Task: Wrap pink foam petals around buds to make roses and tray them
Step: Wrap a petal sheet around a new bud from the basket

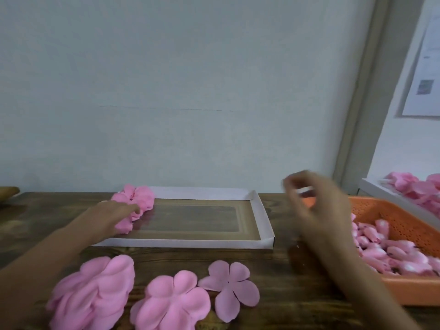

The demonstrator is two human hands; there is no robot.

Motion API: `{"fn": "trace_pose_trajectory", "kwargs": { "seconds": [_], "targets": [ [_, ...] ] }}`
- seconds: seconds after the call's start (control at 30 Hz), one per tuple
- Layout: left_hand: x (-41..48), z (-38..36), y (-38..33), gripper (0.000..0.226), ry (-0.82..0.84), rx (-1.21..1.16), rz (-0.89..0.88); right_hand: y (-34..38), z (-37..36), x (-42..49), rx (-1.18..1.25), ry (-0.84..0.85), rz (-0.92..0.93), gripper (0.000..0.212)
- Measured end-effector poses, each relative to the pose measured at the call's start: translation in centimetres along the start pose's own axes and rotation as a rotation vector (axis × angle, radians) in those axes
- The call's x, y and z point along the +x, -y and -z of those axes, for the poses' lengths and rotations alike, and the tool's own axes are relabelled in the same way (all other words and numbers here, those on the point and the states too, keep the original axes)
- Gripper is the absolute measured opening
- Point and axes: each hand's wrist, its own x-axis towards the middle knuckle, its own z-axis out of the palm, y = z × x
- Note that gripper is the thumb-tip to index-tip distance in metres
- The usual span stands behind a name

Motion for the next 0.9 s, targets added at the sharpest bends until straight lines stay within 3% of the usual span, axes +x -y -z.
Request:
{"fn": "trace_pose_trajectory", "kwargs": {
  "seconds": [0.1, 0.17, 0.23, 0.27, 0.33, 0.4, 0.47, 0.53, 0.57, 0.7, 0.9],
  "targets": [
    [-0.9, 0.7, -0.2, 0.04, -0.043, 0.015, -0.074, -5.6, 3.9, 4.5, -0.242, 0.105, -0.254, 0.004],
    [-1.4, 1.3, 0.3, 0.051, -0.049, -0.03, -0.078, -10.2, 5.2, 6.5, -0.604, 0.438, -0.351, 0.011],
    [-1.6, 1.8, 0.1, 0.059, -0.064, -0.014, -0.048, -13.4, 5.5, 6.7, -0.903, 0.934, -0.422, 0.014],
    [-1.7, 2.2, -0.3, 0.06, -0.091, 0.002, -0.044, -14.5, 5.5, 6.3, -0.91, 1.124, -0.486, 0.01],
    [-1.8, 3.2, -2.3, 0.048, -0.183, 0.019, -0.115, -16.3, 5.8, 5.5, -0.818, 1.285, -0.536, 0.008],
    [-2.7, 3.9, -5.5, 0.024, -0.186, 0.022, -0.236, -17.5, 6.2, 5.2, -0.768, 1.261, -0.484, 0.022],
    [-3.8, 3.5, -8.6, 0.013, 0.002, 0.02, -0.34, -18.0, 6.0, 5.2, -0.749, 1.262, -0.478, 0.024],
    [-4.7, 2.0, -11.3, 0.035, 0.217, -0.004, -0.459, -18.1, 5.7, 5.4, -0.774, 1.354, -0.442, 0.027],
    [-5.1, 1.2, -12.2, 0.04, 0.248, 0.003, -0.487, -17.9, 5.6, 5.4, -0.795, 1.402, -0.412, 0.028],
    [-4.8, -0.1, -12.3, 0.032, 0.179, -0.113, -0.435, -17.7, 4.8, 5.5, -0.912, 1.446, -0.325, 0.014],
    [-4.4, -1.4, -12.3, 0.026, 0.146, -0.34, -0.355, -17.4, 4.4, 5.7, -0.916, 1.177, -0.229, 0.019]
  ]
}}
